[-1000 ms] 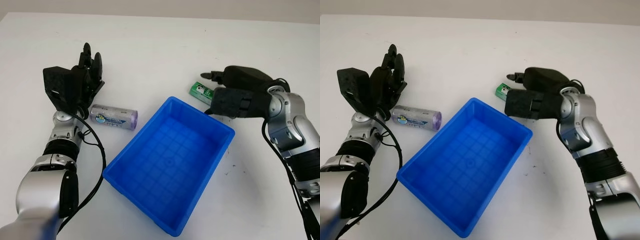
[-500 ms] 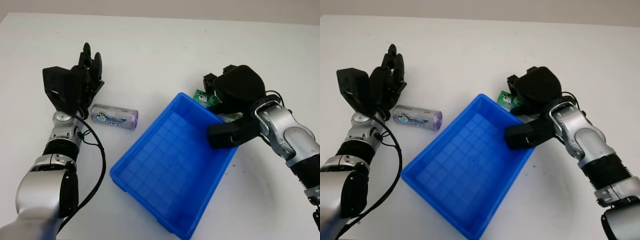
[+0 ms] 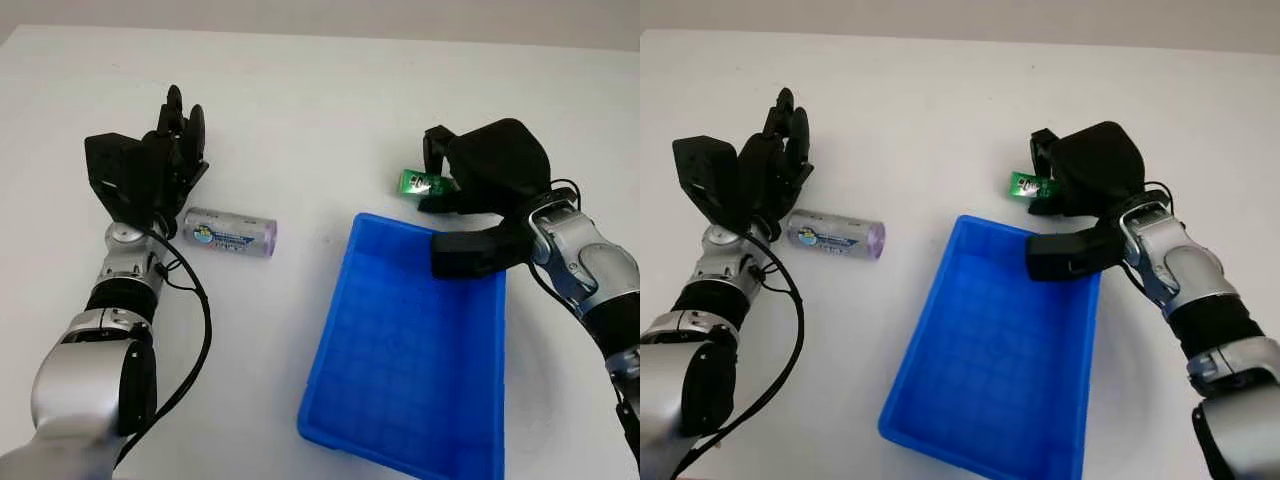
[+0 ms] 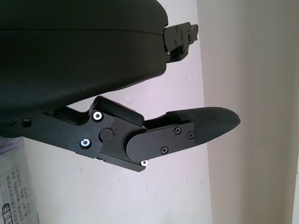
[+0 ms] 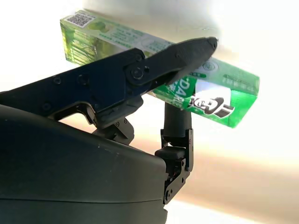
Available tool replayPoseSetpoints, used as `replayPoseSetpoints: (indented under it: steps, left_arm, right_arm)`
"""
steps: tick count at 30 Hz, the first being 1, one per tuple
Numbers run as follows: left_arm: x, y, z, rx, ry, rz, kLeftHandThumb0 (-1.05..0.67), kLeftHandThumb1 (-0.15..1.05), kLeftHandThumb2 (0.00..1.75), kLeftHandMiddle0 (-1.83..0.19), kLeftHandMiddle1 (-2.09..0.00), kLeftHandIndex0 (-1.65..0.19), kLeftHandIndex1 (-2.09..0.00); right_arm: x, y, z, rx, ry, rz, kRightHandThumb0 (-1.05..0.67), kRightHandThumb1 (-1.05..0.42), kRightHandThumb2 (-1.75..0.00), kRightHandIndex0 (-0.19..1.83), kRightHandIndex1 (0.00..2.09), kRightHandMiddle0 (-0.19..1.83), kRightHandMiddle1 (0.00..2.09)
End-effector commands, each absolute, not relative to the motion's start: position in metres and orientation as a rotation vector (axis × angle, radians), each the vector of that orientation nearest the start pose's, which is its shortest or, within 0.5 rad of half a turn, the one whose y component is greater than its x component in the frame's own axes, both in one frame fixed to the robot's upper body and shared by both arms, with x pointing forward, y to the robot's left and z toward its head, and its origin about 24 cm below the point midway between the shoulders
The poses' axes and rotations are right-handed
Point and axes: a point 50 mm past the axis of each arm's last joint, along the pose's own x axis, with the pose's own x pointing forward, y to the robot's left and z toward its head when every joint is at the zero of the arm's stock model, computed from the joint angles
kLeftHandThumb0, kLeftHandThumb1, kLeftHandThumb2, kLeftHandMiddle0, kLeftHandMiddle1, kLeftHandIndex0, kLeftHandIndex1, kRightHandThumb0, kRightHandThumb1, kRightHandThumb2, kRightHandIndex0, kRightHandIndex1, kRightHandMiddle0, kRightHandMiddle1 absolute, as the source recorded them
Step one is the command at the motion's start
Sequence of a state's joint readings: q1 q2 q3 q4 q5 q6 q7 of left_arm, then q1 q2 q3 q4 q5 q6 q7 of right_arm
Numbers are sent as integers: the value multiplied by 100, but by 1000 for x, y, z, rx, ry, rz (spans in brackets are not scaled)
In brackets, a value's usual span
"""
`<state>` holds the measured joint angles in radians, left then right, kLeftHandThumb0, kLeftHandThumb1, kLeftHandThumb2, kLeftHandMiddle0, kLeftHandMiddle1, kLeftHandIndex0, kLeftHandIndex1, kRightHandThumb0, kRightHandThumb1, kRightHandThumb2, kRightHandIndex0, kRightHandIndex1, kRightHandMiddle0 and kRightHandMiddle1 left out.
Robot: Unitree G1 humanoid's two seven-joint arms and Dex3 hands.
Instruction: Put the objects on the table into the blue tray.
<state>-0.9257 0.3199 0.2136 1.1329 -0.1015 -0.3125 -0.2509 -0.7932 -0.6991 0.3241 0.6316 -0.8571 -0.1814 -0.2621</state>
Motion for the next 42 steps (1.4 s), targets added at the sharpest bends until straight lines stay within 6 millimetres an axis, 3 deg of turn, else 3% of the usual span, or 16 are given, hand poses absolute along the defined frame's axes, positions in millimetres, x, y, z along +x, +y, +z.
replayPoseSetpoints:
  steps: [1, 4, 13, 18, 22, 26, 31, 36, 40, 42]
  left_arm:
    - [396, 216, 133, 69, -144, -75, -78, 105, 65, 19, 0, 19, 0]
    - [396, 215, 133, 68, -142, -74, -79, 105, 65, 19, 0, 19, 0]
    - [396, 214, 131, 67, -138, -71, -79, 105, 65, 19, 0, 19, 0]
    - [396, 214, 131, 69, -140, -71, -79, 105, 65, 19, 0, 19, 0]
    - [396, 215, 132, 65, -139, -70, -79, 105, 65, 19, 0, 19, 0]
    - [396, 215, 132, 69, -143, -73, -77, 105, 65, 19, 0, 19, 0]
    - [397, 214, 133, 71, -142, -68, -79, 105, 65, 19, 0, 19, 0]
    - [397, 213, 133, 72, -139, -64, -80, 105, 64, 19, 0, 19, 0]
    - [398, 213, 134, 74, -136, -68, -80, 105, 65, 19, 0, 19, 0]
    - [398, 213, 134, 72, -138, -70, -80, 105, 65, 19, 0, 19, 0]
  right_arm:
    - [376, -226, 206, -1531, -483, -159, -44, -94, -5, 80, 209, 55, 209]
    - [376, -224, 216, -1475, -498, -170, -45, -96, -6, 73, 209, 57, 209]
    - [369, -218, 236, -1087, -507, -129, -34, -99, -6, 82, 209, 68, 209]
    - [355, -219, 260, -858, -560, -61, -33, -104, -7, 84, 209, 73, 209]
    - [335, -211, 278, -778, -560, 40, -37, -105, -8, 93, 209, 81, 209]
    - [313, -201, 286, -770, -585, 215, -40, -105, -7, 109, 209, 93, 209]
    - [288, -190, 288, -813, -485, 409, -36, -105, -7, 100, 209, 84, 209]
    - [279, -184, 283, -875, -374, 525, -34, -105, -7, 94, 209, 76, 209]
    - [276, -182, 280, -941, -271, 627, -34, -105, -10, 81, 209, 64, 209]
    - [277, -181, 278, -989, -240, 695, -33, -105, -9, 61, 209, 42, 209]
